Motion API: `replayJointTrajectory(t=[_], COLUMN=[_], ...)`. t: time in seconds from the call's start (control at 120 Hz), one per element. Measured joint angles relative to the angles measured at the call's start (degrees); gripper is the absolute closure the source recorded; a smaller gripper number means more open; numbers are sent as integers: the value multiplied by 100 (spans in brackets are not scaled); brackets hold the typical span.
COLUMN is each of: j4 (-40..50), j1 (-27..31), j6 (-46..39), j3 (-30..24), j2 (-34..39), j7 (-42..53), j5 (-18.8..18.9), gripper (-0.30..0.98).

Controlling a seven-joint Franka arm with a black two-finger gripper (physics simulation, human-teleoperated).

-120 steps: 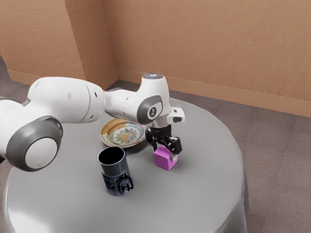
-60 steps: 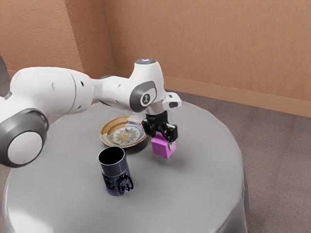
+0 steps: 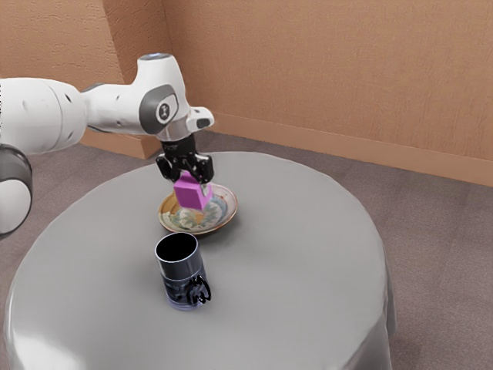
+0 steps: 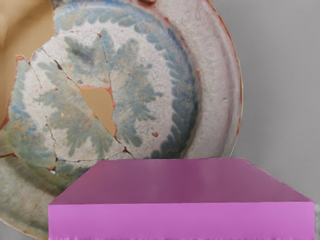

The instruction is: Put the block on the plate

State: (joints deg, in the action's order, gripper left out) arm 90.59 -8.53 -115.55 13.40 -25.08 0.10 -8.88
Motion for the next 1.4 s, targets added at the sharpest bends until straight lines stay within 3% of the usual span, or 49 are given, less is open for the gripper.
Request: replayJointTrajectory(t=[0.375,0.842,1.175,1.4], j4=[-1231,-1252,-96,66], j1=[211,204,-132,-260], j6=[48,47,563,1371], j3=[213,226,145,51], j2=[-1429,-1464,-5,1155], j7=[255,522,1133,2202], j5=[-36,-182,-134,257], gripper=[47,9,2,1])
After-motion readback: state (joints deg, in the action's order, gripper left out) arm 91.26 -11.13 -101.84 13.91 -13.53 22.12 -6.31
